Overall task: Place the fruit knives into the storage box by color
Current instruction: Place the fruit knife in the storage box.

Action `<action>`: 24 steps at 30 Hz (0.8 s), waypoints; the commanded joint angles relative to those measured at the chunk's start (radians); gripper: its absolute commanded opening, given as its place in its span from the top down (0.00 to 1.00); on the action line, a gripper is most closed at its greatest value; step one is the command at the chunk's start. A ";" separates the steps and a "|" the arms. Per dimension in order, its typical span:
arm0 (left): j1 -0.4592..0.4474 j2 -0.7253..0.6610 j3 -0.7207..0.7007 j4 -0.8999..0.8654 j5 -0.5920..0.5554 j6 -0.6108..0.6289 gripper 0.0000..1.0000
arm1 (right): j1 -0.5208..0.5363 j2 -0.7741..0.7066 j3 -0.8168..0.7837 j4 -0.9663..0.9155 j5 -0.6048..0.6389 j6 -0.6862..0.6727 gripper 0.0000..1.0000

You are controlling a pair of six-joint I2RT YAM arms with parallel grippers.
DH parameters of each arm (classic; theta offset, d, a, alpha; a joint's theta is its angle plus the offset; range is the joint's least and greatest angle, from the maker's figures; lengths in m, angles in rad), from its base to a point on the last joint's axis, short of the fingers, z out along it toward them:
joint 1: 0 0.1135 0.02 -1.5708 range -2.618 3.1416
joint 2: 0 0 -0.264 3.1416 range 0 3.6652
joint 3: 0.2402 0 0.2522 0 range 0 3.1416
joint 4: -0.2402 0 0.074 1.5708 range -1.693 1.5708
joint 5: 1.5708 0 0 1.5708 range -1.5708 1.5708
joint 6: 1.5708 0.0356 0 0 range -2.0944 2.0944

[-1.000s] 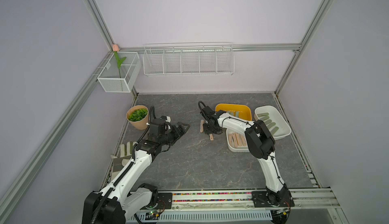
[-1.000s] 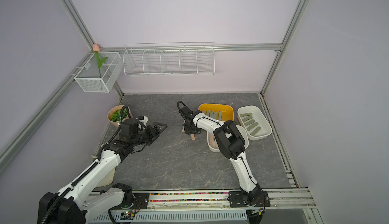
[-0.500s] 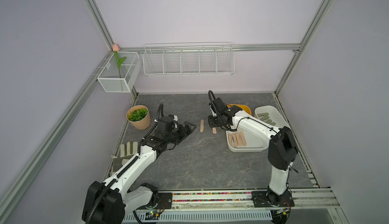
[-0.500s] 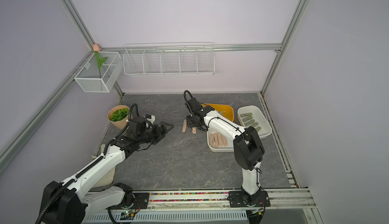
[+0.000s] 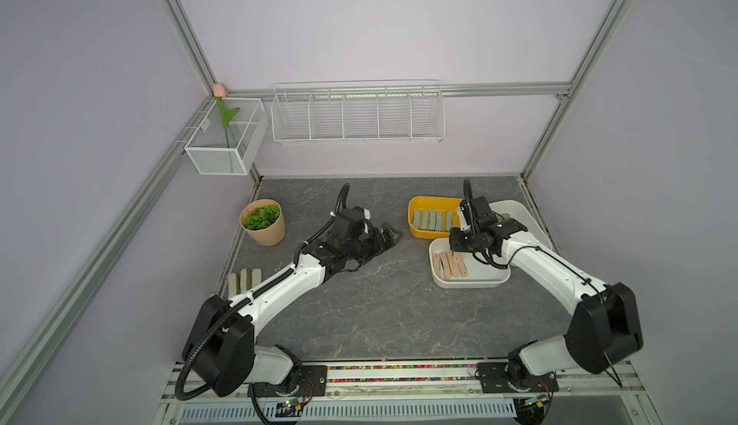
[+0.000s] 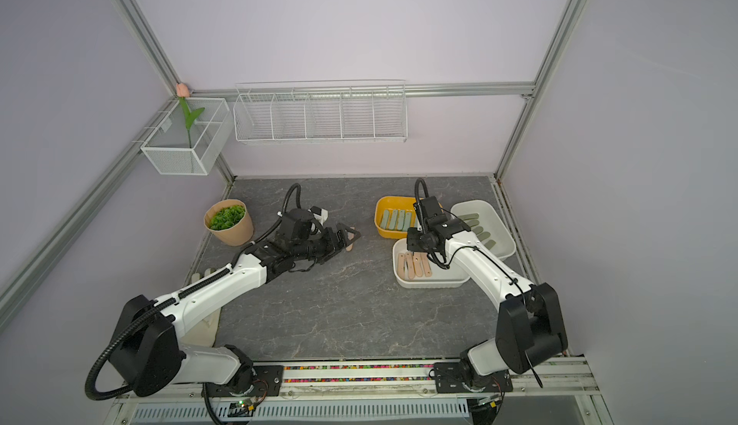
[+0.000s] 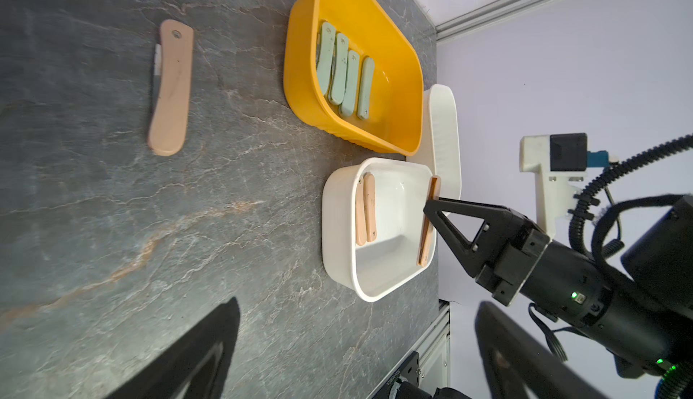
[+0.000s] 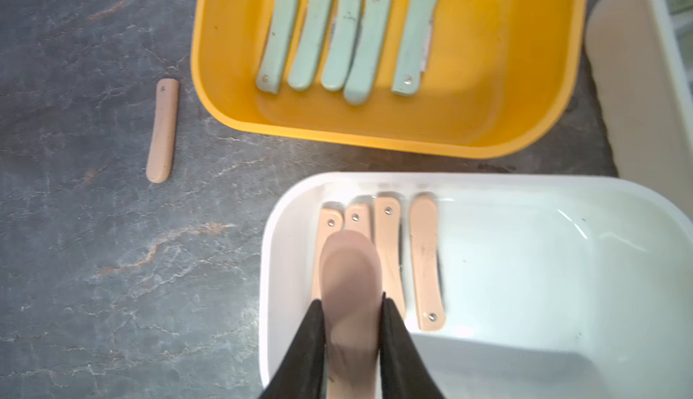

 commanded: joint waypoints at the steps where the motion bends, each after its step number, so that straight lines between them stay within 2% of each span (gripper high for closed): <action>1: -0.024 0.043 0.054 0.041 -0.003 -0.012 0.01 | -0.050 -0.053 -0.067 0.037 0.007 -0.058 0.75; 10: -0.042 0.082 0.061 0.079 0.018 -0.020 0.01 | -0.147 -0.031 -0.137 0.088 0.024 -0.123 0.75; 24: -0.042 0.061 0.035 0.097 0.022 -0.022 0.01 | -0.151 0.130 -0.072 0.092 0.068 -0.182 0.77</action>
